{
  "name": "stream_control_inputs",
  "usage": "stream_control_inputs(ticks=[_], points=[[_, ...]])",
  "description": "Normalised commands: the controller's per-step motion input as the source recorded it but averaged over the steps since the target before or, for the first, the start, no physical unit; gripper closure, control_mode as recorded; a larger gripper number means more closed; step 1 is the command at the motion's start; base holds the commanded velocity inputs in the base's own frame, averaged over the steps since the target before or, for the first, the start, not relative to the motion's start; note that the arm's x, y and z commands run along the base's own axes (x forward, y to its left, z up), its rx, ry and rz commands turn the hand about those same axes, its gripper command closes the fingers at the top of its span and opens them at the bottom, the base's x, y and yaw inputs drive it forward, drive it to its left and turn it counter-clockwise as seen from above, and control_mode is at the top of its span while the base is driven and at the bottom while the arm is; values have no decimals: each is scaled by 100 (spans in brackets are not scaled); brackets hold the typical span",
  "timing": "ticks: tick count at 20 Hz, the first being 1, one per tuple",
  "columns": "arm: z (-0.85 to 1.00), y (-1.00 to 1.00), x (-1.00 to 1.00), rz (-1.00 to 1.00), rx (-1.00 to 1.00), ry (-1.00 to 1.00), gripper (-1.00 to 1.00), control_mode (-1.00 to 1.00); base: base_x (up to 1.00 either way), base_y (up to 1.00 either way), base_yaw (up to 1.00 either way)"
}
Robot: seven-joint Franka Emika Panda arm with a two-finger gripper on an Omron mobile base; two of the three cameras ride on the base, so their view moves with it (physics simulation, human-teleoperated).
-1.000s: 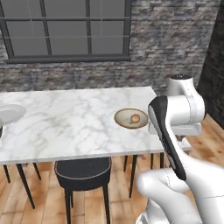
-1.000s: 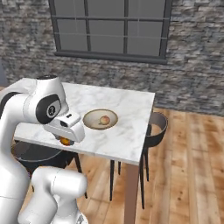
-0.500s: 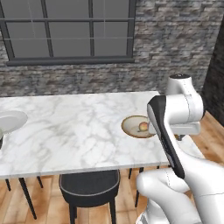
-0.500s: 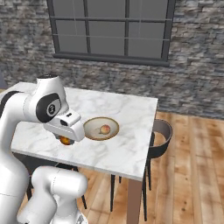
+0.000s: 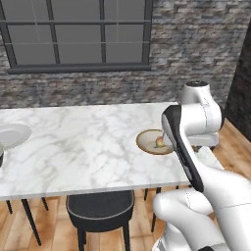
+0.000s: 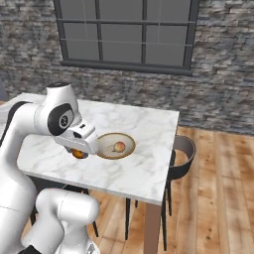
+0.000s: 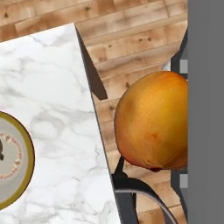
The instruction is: Take the fruits from the plate on the dining counter and place two fruits in each bowl.
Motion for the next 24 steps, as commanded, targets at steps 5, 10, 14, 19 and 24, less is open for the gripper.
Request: stream_control_inputs(ticks=[5, 10, 14, 19, 24], points=[[0, 0, 73, 5, 0, 0, 100, -100, 0, 0, 0], [-4, 1, 67, -3, 0, -2, 100, -100, 0, 0, 0], [-26, 0, 67, -16, 5, 0, 100, -100, 0, 0, 0], [-46, -6, 64, -30, 17, 0, 100, -100, 0, 0, 0], [-48, 0, 53, -33, 9, 0, 100, -100, 0, 0, 0]])
